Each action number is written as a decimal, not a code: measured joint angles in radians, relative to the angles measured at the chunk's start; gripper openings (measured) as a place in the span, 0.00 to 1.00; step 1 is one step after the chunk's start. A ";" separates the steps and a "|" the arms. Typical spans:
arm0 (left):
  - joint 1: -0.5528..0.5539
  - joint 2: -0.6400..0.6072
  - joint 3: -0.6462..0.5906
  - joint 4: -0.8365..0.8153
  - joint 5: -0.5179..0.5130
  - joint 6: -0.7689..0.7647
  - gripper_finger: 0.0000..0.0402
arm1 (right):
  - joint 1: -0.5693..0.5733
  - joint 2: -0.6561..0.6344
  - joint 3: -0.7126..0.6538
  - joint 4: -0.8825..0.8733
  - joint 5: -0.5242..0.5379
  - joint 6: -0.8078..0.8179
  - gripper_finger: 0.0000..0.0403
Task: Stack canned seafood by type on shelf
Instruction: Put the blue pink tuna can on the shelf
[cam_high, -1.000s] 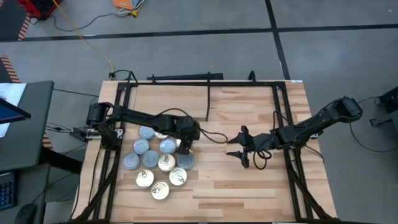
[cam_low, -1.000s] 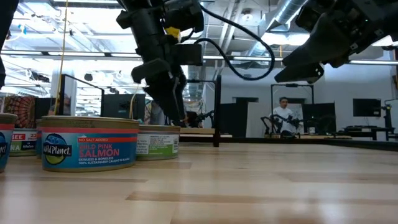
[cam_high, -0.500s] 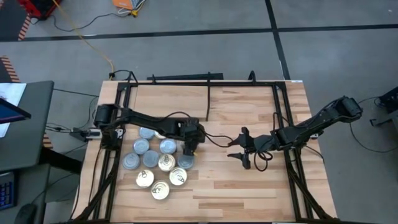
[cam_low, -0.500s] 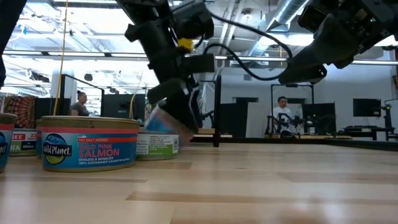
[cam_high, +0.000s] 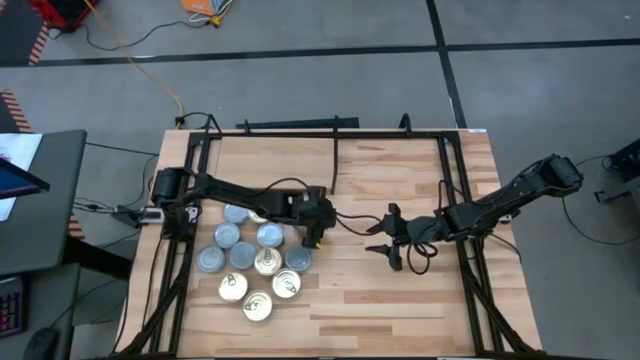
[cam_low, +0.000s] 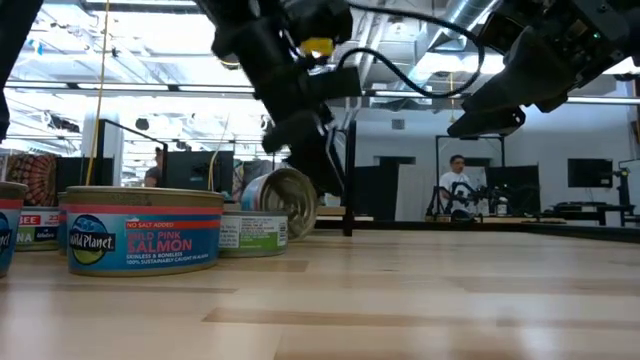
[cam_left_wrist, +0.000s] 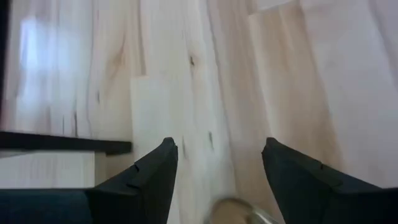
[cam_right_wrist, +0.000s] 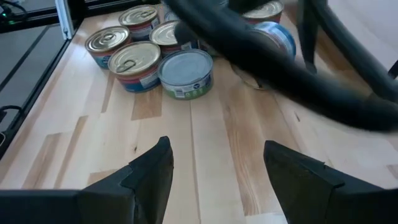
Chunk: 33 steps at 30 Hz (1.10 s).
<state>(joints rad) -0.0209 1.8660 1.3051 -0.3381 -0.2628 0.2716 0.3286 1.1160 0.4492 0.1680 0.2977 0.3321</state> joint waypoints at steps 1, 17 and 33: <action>-0.001 -0.001 0.018 -0.014 0.007 -0.020 0.56 | 0.000 0.000 0.000 0.000 0.000 0.000 0.69; 0.004 -0.017 0.198 -0.504 -0.012 -0.578 0.70 | 0.016 0.001 0.000 0.004 0.000 -0.007 0.69; 0.033 -0.018 0.139 -0.568 0.058 -0.699 0.98 | 0.058 0.001 0.000 0.004 0.045 -0.026 0.69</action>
<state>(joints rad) 0.0120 1.8484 1.4437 -0.9064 -0.2050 -0.4272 0.3862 1.1172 0.4492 0.1719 0.3424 0.3058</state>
